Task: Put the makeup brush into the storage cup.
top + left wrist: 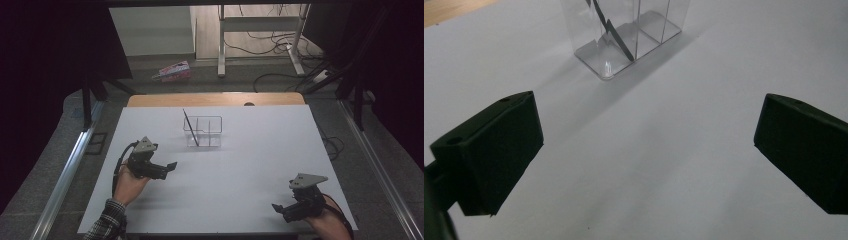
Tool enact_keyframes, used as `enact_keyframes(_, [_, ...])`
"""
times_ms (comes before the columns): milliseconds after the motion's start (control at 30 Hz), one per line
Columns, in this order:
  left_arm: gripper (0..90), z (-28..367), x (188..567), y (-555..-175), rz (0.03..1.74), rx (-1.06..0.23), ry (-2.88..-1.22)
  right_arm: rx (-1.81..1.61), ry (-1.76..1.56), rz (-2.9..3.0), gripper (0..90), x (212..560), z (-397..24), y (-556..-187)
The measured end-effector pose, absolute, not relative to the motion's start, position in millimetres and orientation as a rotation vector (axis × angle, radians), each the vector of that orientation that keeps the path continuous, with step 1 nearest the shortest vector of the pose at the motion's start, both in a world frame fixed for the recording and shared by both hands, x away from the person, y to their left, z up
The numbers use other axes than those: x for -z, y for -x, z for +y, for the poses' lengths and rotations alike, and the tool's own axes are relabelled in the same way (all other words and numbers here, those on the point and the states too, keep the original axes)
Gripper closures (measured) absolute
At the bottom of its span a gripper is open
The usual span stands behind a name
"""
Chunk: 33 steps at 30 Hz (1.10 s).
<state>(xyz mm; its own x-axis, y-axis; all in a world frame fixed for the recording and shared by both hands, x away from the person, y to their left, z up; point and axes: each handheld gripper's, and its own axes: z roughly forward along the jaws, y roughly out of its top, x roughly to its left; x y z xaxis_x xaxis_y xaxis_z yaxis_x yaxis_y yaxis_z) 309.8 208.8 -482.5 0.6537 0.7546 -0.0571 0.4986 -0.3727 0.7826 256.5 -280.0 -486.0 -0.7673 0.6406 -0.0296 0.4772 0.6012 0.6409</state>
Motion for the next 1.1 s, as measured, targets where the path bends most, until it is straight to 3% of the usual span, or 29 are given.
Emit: enact_keyframes(1100, [0.1, 223, 486, -274, 1.019, -0.435, -2.074, -0.946, -0.919, 2.561, 0.0, 485, -280, -256])
